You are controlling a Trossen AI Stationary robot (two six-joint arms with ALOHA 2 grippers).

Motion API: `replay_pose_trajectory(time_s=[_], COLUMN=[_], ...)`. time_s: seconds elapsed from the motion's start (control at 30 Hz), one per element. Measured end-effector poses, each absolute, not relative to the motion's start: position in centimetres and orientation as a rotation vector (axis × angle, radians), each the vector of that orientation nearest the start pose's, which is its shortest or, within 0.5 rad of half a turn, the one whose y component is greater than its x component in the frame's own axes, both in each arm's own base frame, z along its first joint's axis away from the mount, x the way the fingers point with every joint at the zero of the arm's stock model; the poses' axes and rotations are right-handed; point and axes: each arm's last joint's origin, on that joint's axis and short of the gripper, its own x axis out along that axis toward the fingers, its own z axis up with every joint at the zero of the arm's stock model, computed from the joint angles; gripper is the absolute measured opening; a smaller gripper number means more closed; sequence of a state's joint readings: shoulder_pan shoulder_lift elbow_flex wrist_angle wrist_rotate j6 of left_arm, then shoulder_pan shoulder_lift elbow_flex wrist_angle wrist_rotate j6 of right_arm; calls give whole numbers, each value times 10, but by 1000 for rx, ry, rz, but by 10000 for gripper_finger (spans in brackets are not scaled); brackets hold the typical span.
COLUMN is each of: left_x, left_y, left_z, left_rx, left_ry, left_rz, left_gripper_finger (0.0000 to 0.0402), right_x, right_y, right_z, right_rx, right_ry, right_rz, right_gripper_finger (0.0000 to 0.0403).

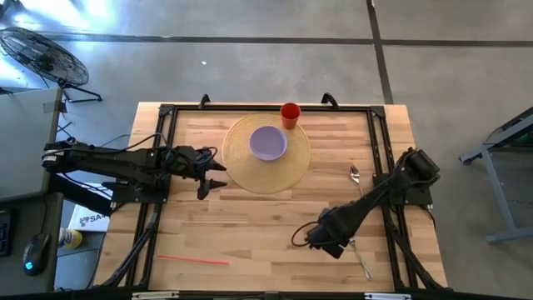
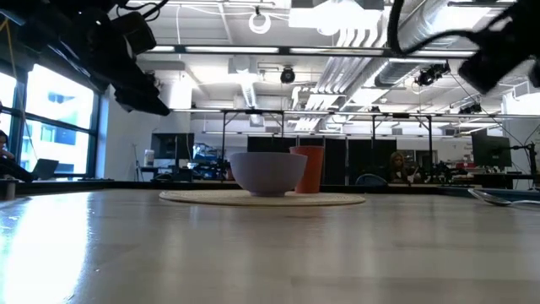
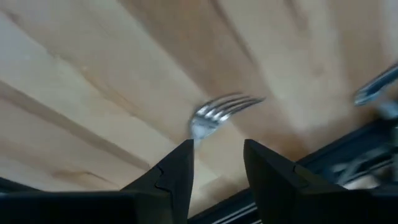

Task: Pick & Place Utensil
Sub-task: Put the fork into the purple bowl

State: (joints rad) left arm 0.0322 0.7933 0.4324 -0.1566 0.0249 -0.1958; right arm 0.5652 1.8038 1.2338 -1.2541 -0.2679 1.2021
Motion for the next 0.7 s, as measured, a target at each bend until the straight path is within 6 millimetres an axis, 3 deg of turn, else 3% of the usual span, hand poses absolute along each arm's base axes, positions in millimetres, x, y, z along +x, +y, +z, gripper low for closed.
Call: replay_pose_trajectory(time_s=[0.23,0.4,0.7], left_x=[171,172,172], left_y=[4,4,4], left_z=[223,224,219], left_rx=[-211,-273,-379], left_ry=[487,471,452], left_rz=[45,56,81], left_gripper_finger=[279,279,279], right_x=[229,224,207], right_y=[178,189,193], right_z=[172,164,139], right_rx=[578,578,614], right_ry=[1928,1899,1937], right_rz=[-595,-517,-491], right_gripper_finger=[144,156,159])
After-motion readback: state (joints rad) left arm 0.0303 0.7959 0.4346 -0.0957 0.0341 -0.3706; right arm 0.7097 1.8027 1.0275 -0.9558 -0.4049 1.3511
